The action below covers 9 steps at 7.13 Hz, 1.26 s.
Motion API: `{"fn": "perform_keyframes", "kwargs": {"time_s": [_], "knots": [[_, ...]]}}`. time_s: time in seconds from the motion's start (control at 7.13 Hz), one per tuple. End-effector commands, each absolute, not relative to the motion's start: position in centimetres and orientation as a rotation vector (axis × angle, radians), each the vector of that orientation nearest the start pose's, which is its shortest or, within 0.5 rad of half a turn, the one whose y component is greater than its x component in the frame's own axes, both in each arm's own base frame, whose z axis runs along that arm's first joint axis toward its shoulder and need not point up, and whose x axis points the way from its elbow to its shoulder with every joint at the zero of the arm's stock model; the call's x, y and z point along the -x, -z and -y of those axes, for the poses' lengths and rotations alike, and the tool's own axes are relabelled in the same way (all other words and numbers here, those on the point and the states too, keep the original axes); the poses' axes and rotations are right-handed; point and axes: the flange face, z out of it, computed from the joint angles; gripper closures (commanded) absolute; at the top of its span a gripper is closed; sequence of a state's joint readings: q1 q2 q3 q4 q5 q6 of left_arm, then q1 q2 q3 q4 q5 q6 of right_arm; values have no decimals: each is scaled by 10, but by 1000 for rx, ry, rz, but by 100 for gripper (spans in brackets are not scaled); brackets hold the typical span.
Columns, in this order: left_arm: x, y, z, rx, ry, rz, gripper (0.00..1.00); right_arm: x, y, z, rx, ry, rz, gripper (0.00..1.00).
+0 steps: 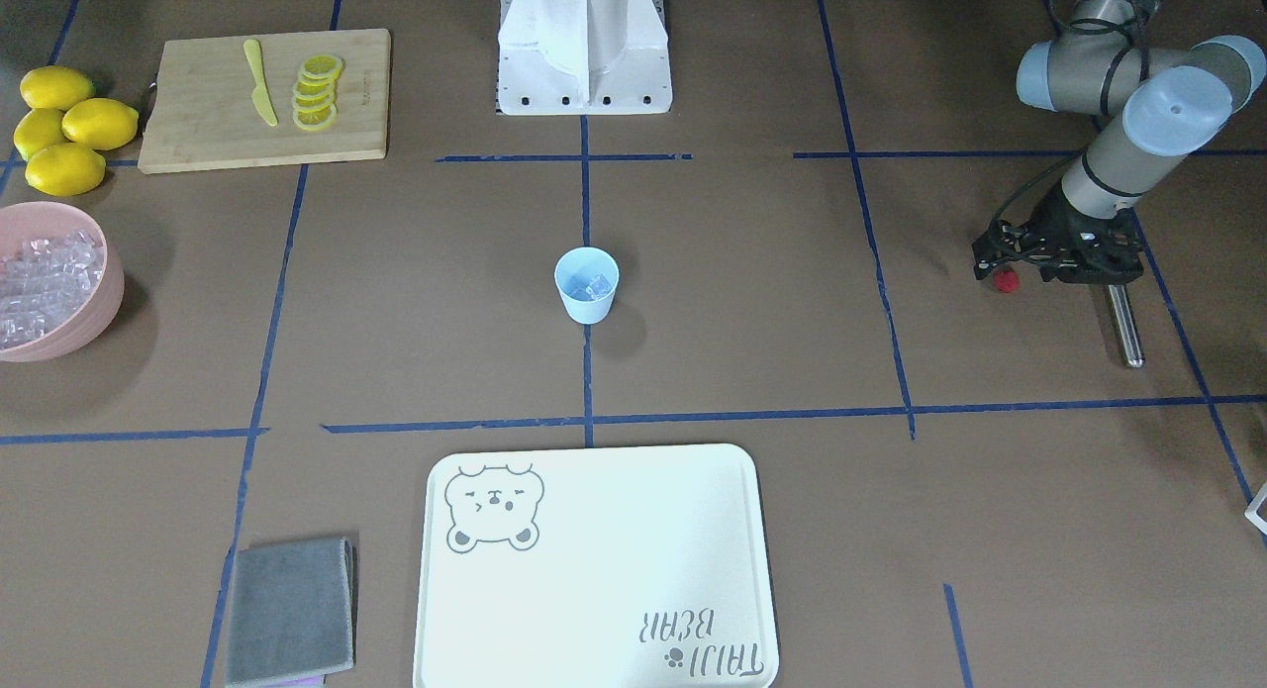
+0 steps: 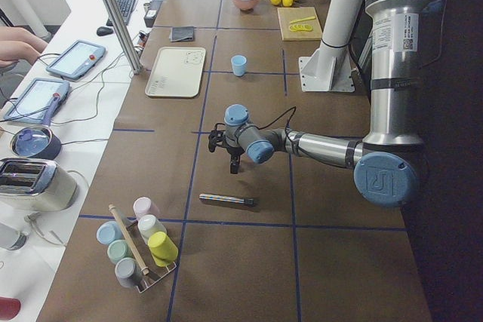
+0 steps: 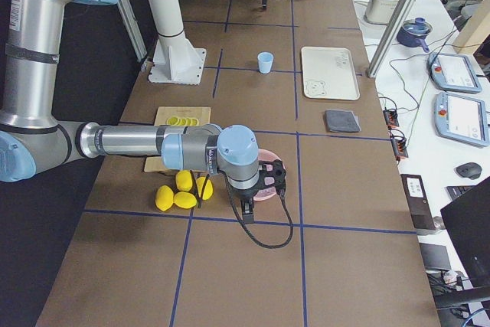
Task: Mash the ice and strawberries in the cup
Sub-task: 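Lower the left gripper onto the red strawberry and grasp it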
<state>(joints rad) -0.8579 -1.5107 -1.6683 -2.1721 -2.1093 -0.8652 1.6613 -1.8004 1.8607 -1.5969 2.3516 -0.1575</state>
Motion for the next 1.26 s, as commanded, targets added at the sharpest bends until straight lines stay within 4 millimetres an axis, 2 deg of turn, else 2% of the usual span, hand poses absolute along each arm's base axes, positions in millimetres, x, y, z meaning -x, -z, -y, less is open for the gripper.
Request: {"fn": "perform_keyframes", "kwargs": {"time_s": [0.0, 0.14, 0.28, 0.42, 0.7, 0.84, 0.98, 1.12], "knots": [[-269, -581, 427, -63, -36, -809, 28, -99, -620, 389, -136, 82, 770, 1], [-269, -581, 427, -61, -36, -809, 67, -99, -620, 388, -139, 81, 770, 1], [-269, -581, 427, -61, -37, -807, 88, -99, -621, 388, -138, 80, 770, 1], [-269, -582, 427, -61, -39, -806, 92, -99, -621, 387, -137, 78, 770, 1], [-267, -570, 428, -78, -41, -817, 94, -99, -621, 387, -138, 78, 770, 1], [-266, -551, 429, -101, -44, -834, 95, -99, -620, 387, -140, 78, 770, 1], [-270, -522, 438, -129, -48, -856, 95, -98, -620, 387, -141, 79, 771, 1], [-284, -484, 457, -159, -44, -860, 97, -98, -620, 387, -141, 79, 771, 1]]}}
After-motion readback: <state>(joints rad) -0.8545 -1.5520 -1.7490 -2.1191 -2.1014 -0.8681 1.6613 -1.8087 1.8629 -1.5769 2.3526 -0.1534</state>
